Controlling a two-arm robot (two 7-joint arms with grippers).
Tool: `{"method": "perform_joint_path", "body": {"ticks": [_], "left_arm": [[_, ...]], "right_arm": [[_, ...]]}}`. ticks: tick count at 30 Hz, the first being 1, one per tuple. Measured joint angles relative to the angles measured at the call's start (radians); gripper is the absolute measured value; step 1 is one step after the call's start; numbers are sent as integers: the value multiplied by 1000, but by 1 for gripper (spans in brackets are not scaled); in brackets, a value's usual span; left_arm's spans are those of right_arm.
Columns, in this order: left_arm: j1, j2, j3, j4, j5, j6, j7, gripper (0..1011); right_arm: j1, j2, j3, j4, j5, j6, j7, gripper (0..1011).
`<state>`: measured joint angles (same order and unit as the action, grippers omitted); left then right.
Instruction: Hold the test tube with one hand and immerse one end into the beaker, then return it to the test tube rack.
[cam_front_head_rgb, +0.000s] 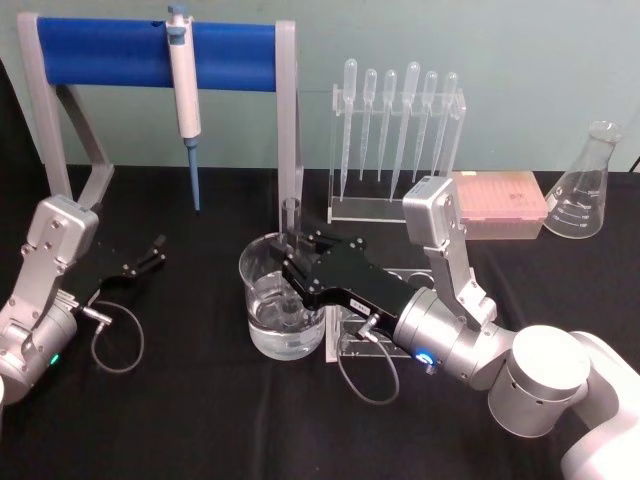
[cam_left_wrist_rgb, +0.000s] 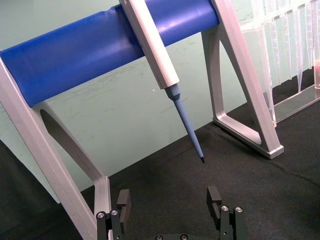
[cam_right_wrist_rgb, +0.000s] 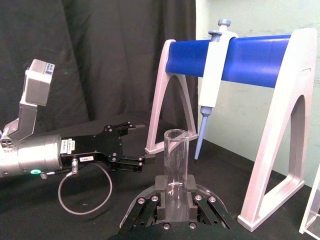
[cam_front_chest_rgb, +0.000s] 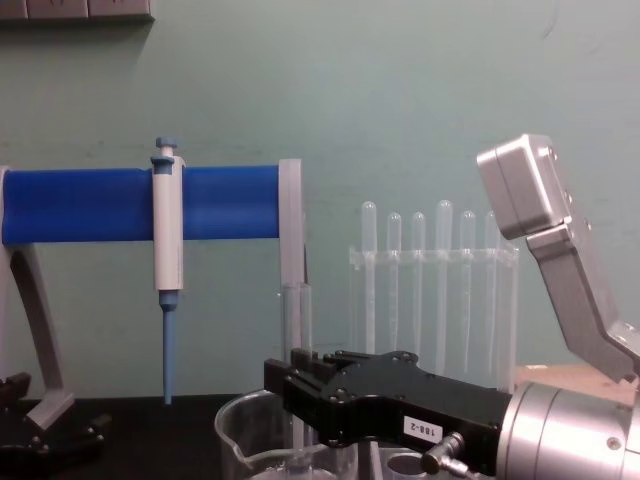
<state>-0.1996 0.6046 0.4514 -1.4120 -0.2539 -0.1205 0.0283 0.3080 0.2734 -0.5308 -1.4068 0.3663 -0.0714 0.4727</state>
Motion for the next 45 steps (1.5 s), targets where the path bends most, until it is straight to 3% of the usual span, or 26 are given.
{"method": "perform_joint_path", "body": {"ticks": [45], "left_arm": [[0,0,0,0,0,0,0,1000]], "right_arm": [[0,0,0,0,0,0,0,224]]}}
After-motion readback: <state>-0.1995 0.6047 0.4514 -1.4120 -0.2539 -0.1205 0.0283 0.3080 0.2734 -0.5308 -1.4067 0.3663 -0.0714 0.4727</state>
